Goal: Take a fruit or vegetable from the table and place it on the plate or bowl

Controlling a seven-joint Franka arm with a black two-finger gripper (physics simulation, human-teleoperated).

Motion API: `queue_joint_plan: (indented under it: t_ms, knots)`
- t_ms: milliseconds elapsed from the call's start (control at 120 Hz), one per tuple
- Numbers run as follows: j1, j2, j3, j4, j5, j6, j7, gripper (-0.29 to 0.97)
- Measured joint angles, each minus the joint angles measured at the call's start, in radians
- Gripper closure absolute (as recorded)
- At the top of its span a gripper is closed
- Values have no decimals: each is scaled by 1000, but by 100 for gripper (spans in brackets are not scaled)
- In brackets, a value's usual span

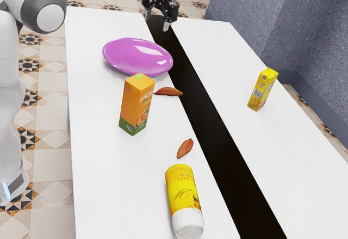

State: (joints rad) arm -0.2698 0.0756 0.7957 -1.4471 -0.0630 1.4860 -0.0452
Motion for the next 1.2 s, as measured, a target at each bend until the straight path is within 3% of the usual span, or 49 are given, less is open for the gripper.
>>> queue_joint_plan:
  t_ms: [133,258,342,400,433,525,558,642,683,833,958,1200]
  knots:
    - [-61,2,1,-1,-9,-7,-11,0]
    - [29,18,0,13,-74,-15,-2,0]
    - [28,-21,-11,100,-80,-35,9,0]
    - [37,-89,-77,121,-80,-44,21,0]
    - [94,-101,-152,126,-80,-40,26,0]
    - [201,-16,-271,126,-79,8,42,0]
    - [177,28,-284,122,-85,38,52,0]
    - [-5,106,-296,102,-119,116,84,1]
    - [-34,119,-292,74,-139,147,103,1]
    - [26,142,-284,20,-178,223,164,1]
    - [38,134,-269,-135,-188,289,216,1]
    - [41,132,-253,-296,-155,417,309,2]
